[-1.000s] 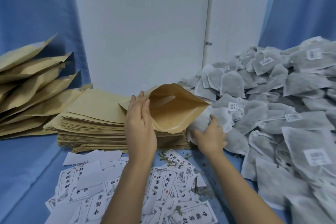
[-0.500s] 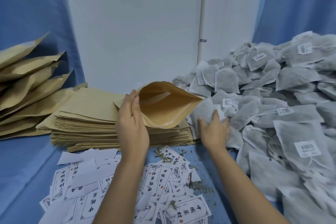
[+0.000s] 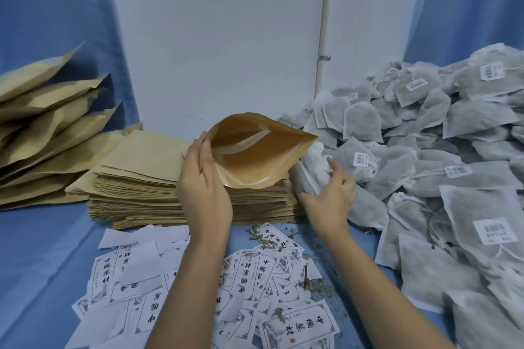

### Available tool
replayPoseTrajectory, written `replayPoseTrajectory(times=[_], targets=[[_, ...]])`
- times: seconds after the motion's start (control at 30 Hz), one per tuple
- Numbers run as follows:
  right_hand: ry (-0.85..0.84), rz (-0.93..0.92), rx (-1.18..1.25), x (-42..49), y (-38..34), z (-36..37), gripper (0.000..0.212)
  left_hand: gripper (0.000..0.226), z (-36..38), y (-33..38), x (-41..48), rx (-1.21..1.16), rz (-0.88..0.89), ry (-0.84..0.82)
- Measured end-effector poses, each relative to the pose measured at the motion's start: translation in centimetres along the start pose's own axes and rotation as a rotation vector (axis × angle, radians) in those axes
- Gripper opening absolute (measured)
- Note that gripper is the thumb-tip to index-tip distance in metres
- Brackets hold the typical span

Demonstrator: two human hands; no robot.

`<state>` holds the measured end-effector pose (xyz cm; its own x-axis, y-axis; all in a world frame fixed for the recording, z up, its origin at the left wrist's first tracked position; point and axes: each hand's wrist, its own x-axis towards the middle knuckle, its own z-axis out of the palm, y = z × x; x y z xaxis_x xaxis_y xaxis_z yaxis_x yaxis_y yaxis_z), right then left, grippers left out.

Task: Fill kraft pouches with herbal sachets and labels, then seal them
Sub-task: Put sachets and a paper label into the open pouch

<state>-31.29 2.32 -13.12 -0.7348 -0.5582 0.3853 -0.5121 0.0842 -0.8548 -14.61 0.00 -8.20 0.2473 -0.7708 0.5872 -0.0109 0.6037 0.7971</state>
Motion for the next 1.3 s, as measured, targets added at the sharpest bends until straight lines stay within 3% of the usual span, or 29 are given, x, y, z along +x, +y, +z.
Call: replayPoseTrajectory(times=[0.13,0.23,0.37,0.5,0.57,0.7,0.87,0.97,1.1,1.23,1.3], targets=[[-0.113,-0.214,0.068,-0.7,0.5,0.5,0.083,0.047,-0.2,0.0,0.1,0.002,0.017,0.019],[-0.057,-0.312,0.062,-1.0,0.6,0.8,0.082,0.045,-0.3,0.1,0.3,0.007,0.028,0.060],[0.070,-0.409,0.228,-0.8,-1.1,0.2,0.075,0.041,-0.6,0.4,0.6,-0.016,0.052,0.158],[0.096,-0.454,0.401,-0.6,-3.3,0.2,0.059,0.041,-1.1,0.7,1.0,-0.051,0.081,0.235],[0.095,-0.446,0.379,-0.7,-3.6,0.4,0.062,0.041,-1.2,0.7,1.2,-0.049,0.089,0.251],[0.055,-0.282,0.174,-0.9,-2.6,0.4,0.091,0.040,-1.1,0.7,1.1,-0.044,0.088,0.238],[-0.011,-0.183,-0.031,-0.3,-1.2,0.1,0.086,0.039,-0.8,0.4,1.0,-0.050,0.091,0.226],[-0.025,-0.140,-0.037,-0.3,-1.0,0.1,0.094,0.038,-0.9,0.0,1.0,-0.054,0.087,0.230],[-0.032,-0.110,-0.052,-0.3,-0.8,0.4,0.070,0.035,-0.8,-0.1,1.0,-0.058,0.089,0.234],[-0.103,-0.116,-0.137,-0.3,-0.3,0.8,0.075,0.034,-0.7,-0.2,0.9,-0.057,0.095,0.235],[-0.135,-0.103,-0.068,-0.3,-0.1,0.8,0.071,0.035,-0.7,-0.2,0.8,-0.053,0.089,0.231]])
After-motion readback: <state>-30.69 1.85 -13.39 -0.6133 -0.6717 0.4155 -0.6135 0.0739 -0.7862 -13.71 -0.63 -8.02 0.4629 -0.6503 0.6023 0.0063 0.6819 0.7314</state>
